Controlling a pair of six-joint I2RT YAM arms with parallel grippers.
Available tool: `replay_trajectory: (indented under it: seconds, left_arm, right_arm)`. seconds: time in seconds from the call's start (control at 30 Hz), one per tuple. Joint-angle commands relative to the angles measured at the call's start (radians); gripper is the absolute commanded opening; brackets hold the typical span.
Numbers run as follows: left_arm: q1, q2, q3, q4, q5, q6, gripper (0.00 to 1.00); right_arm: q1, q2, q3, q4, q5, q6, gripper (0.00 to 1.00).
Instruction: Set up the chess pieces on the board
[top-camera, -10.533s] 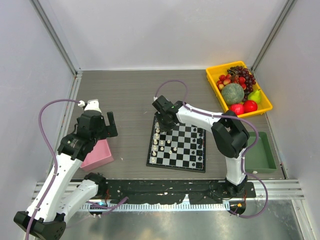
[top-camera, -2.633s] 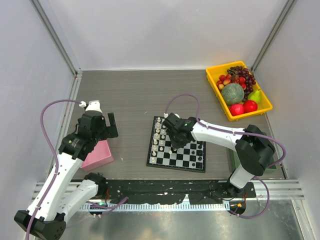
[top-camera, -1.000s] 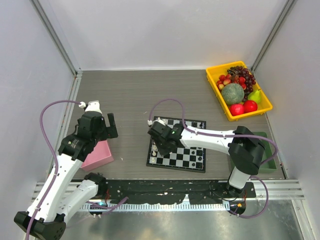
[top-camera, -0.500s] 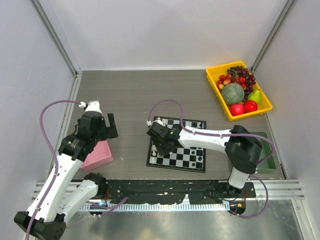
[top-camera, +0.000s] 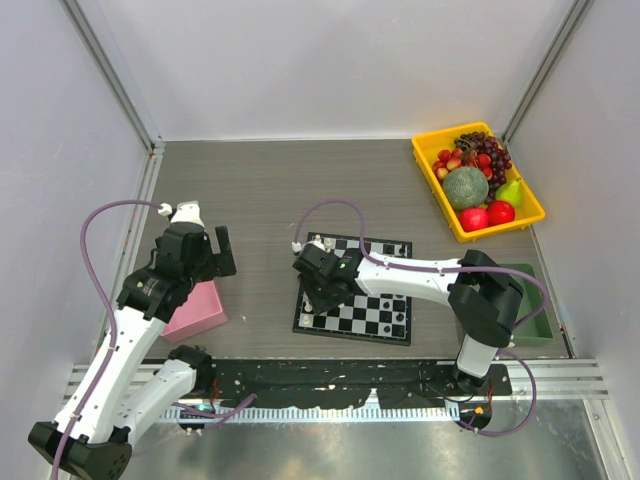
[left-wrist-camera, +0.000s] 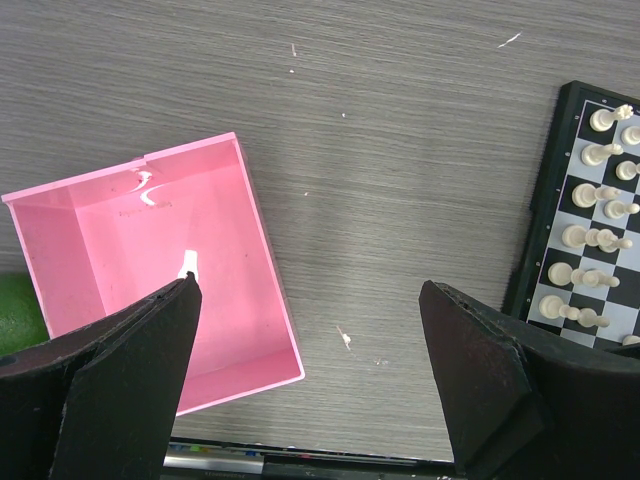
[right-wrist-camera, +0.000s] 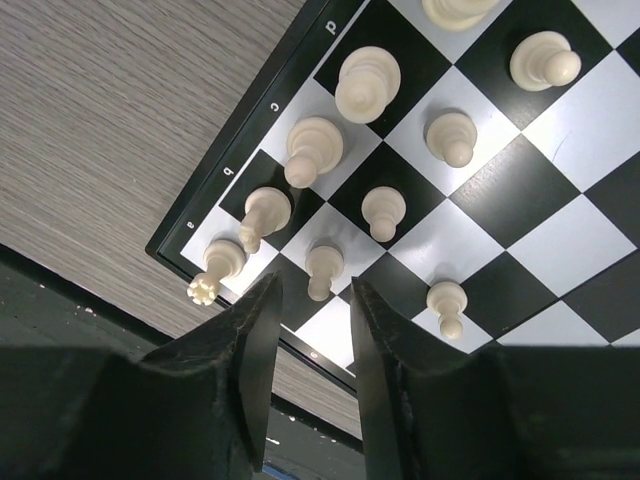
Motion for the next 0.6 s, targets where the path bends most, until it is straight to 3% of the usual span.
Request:
replay_trajectory:
  seconds: [0.0, 0.27, 0.57]
  left_arm:
    - [0.004, -0.006, 0.0, 0.034, -0.01, 0.001, 0.99]
    - [0.004, -0.004, 0.001, 0.034, -0.007, -0.001, 0.99]
    - [0.004, -0.006, 0.0, 0.032, -0.005, -0.001, 0.99]
  right_arm:
    - [0.002, -0.07, 0.049, -0.013, 0.042, -0.009, 0.42]
    - [-0.047, -0.188, 0.02, -0.083, 0.154, -0.002, 0.45]
    - [-0.103, -0.182, -0.034, -0.082, 0.099, -0.017, 0.45]
